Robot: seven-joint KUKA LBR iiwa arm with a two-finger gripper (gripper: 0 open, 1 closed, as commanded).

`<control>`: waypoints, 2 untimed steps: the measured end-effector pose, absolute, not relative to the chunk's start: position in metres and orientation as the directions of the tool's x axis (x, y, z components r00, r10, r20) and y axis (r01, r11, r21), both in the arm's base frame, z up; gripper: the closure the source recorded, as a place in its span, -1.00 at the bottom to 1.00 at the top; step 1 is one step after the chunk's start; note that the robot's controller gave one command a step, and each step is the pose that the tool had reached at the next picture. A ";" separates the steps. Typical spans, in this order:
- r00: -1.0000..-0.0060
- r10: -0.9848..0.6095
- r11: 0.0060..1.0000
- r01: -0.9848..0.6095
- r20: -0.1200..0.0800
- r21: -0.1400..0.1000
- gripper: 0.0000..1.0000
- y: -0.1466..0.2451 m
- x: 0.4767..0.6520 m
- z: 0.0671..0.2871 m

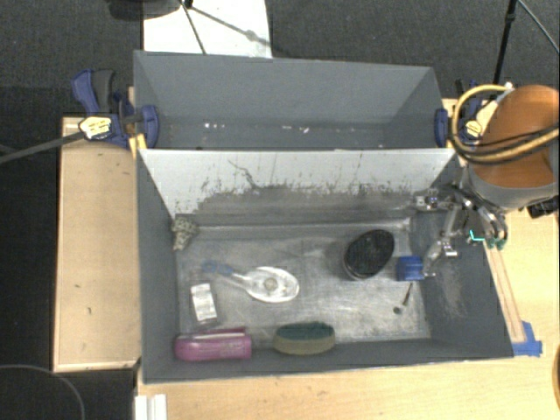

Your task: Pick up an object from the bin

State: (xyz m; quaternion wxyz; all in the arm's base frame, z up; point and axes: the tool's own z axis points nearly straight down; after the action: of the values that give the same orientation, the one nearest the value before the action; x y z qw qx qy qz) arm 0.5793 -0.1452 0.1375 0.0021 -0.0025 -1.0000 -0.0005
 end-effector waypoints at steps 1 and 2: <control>-0.999 -0.033 0.999 -0.033 -0.001 0.000 -1.00 -0.081 0.589 0.070; -0.997 -0.081 0.997 -0.081 -0.007 -0.001 -1.00 -0.069 0.585 0.102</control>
Offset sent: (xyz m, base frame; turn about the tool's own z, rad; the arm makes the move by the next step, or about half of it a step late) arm 0.0084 0.0620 -0.0675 -0.0341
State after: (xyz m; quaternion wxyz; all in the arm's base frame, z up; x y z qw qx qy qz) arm 0.5848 -0.0690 0.1021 -0.0034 0.0408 -0.9992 0.0003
